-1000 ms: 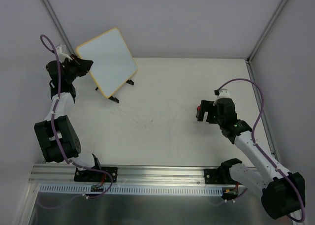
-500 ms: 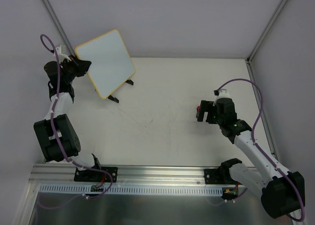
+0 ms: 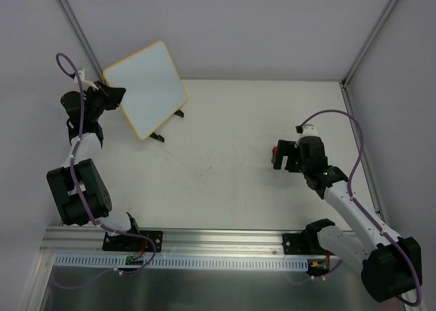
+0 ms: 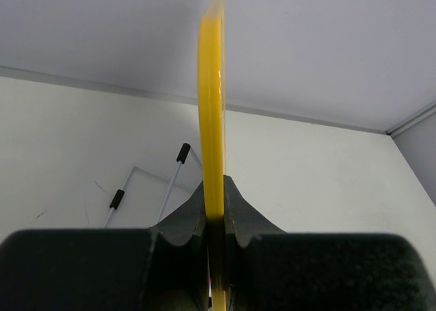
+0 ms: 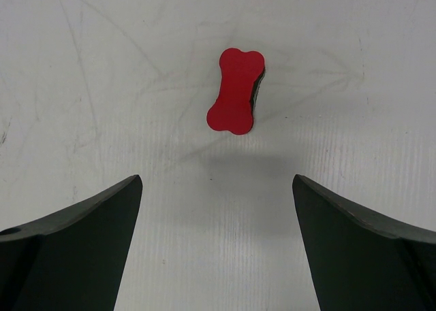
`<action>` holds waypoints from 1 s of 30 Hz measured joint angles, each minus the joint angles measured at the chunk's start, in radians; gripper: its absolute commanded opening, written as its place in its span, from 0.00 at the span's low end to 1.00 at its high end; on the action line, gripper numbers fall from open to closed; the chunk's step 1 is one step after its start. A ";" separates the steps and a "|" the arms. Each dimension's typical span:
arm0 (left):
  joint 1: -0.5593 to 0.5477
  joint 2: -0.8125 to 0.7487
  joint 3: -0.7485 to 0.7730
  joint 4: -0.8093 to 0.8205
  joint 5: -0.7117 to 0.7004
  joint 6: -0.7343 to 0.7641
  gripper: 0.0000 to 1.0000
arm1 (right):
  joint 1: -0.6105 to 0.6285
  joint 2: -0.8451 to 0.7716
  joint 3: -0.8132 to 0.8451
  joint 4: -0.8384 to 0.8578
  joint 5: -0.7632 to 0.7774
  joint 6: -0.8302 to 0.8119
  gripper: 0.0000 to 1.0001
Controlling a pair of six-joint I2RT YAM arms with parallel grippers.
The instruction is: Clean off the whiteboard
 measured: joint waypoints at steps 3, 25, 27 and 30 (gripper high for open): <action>0.000 -0.018 -0.029 0.018 0.000 0.010 0.00 | 0.000 0.000 0.000 0.000 -0.002 0.000 0.96; 0.006 -0.059 -0.128 0.003 0.013 0.132 0.00 | 0.000 -0.011 -0.025 -0.012 -0.018 0.001 0.96; 0.006 -0.060 -0.135 0.000 0.010 0.134 0.00 | 0.000 -0.016 -0.026 -0.013 -0.019 0.001 0.96; 0.006 -0.061 -0.137 -0.008 0.005 0.141 0.00 | 0.000 -0.028 -0.031 -0.013 -0.022 0.000 0.96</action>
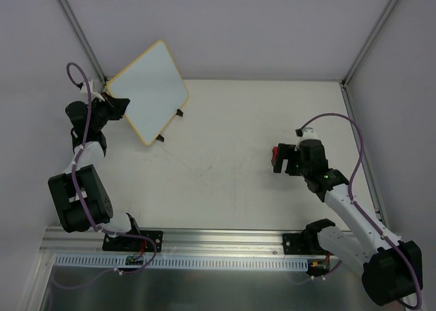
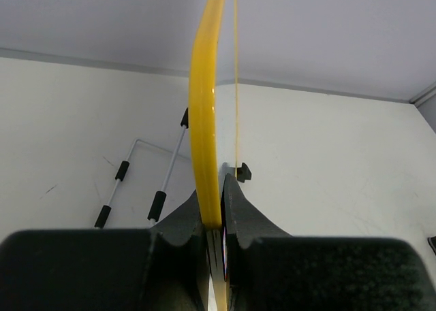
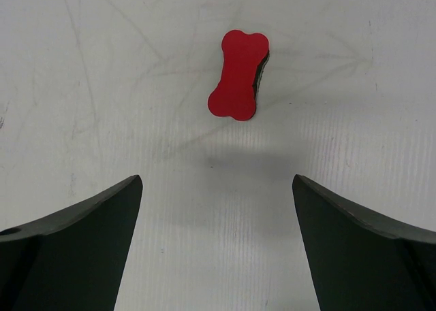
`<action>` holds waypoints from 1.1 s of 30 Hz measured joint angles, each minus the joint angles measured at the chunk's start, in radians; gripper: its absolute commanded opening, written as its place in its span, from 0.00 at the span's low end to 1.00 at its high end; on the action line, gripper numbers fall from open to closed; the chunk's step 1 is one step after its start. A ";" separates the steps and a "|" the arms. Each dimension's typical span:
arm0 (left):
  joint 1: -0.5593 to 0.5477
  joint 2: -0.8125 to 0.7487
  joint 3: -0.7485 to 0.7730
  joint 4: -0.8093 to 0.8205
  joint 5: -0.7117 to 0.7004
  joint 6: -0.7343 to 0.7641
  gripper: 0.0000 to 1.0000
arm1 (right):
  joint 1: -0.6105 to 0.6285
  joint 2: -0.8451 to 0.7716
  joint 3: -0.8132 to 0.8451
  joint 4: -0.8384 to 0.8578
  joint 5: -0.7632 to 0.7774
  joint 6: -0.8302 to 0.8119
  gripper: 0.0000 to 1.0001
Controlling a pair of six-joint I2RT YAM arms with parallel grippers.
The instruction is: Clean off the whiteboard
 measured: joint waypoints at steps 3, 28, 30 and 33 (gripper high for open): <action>0.000 0.000 0.000 -0.008 -0.012 0.012 0.00 | 0.000 -0.012 -0.003 -0.002 -0.001 0.000 0.96; -0.013 0.064 0.027 -0.015 -0.123 0.053 0.00 | 0.000 -0.034 -0.016 -0.023 -0.031 -0.002 0.96; -0.015 0.071 0.027 -0.009 -0.134 0.058 0.00 | 0.000 -0.034 -0.016 -0.029 -0.032 -0.005 0.95; -0.015 0.079 0.027 -0.004 -0.153 0.064 0.00 | 0.000 -0.034 -0.016 -0.039 -0.038 -0.008 0.96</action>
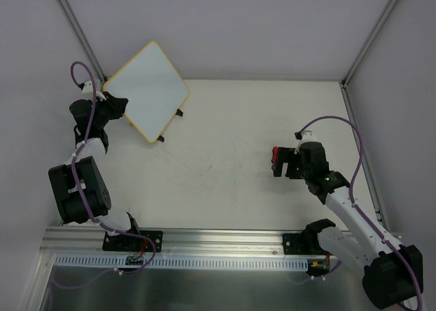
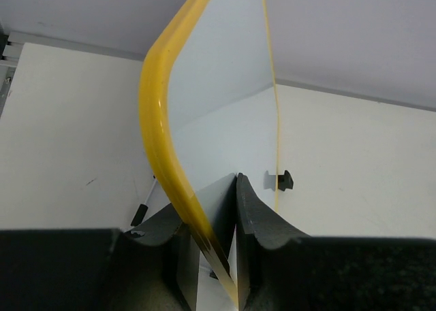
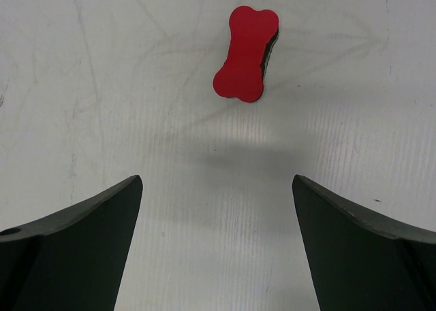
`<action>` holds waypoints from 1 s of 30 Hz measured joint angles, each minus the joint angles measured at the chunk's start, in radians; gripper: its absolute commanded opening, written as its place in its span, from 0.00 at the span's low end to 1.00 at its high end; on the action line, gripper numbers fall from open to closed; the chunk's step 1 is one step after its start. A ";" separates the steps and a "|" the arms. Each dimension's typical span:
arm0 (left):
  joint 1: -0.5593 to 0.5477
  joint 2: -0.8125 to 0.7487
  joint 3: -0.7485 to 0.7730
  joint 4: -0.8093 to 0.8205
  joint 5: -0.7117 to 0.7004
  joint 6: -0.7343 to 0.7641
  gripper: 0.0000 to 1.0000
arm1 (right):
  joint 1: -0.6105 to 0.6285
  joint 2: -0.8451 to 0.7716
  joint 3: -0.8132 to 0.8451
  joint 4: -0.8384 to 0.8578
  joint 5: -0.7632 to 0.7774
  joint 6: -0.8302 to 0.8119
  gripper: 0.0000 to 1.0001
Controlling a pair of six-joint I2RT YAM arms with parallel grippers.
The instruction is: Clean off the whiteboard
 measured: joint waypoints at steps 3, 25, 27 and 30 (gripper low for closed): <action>0.000 0.002 0.000 0.002 -0.008 0.019 0.00 | 0.000 0.000 0.000 -0.015 -0.007 0.000 0.96; 0.024 0.113 0.124 -0.016 0.029 0.120 0.00 | 0.000 0.085 0.032 -0.067 -0.083 0.000 0.96; 0.029 0.116 0.127 -0.023 0.040 0.123 0.00 | 0.000 0.102 0.038 -0.066 -0.085 0.000 0.96; 0.029 0.113 0.122 -0.022 0.044 0.129 0.00 | 0.000 0.119 0.043 -0.067 -0.086 0.000 0.96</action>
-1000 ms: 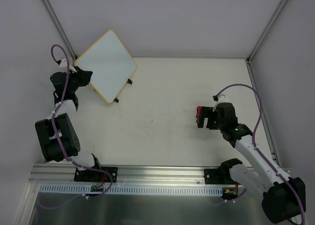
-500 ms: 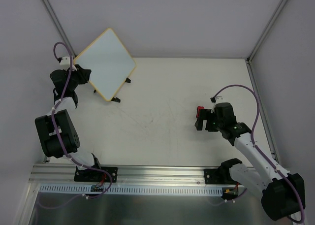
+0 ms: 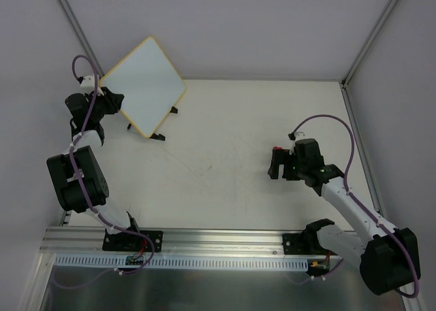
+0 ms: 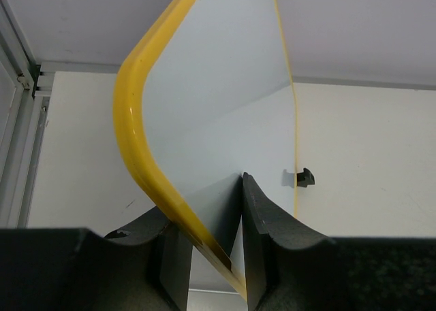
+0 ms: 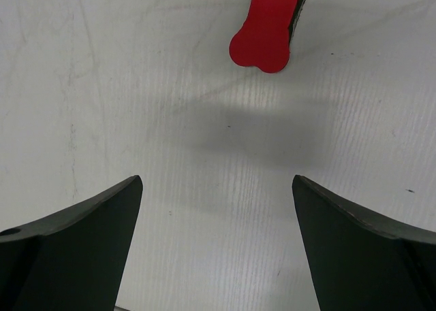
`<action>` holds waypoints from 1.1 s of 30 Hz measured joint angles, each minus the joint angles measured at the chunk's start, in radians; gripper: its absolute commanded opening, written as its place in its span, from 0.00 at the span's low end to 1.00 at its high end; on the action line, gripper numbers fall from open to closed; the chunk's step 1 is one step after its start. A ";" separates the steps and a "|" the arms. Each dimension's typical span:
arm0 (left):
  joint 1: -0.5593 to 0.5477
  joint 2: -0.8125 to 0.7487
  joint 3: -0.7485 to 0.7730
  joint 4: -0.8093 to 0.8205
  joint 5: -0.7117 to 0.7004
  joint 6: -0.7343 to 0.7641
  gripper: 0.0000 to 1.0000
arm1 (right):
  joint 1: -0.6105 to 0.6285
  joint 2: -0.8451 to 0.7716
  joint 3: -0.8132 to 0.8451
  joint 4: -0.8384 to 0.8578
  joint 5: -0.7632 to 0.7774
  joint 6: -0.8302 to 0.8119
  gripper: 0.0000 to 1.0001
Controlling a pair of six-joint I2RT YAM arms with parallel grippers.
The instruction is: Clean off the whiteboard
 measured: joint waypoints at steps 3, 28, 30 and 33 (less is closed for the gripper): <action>0.000 -0.017 -0.029 0.014 -0.001 0.005 0.00 | 0.000 0.013 0.006 0.000 0.000 0.000 0.96; 0.000 -0.260 -0.295 0.003 -0.103 0.010 0.00 | 0.000 0.021 0.009 0.008 0.000 0.000 0.96; 0.000 -0.285 -0.295 -0.034 -0.111 0.018 0.00 | 0.000 0.021 0.009 0.015 0.000 0.001 0.96; 0.000 -0.307 -0.286 -0.087 -0.117 0.025 0.00 | 0.000 0.021 0.006 0.024 0.000 0.005 0.96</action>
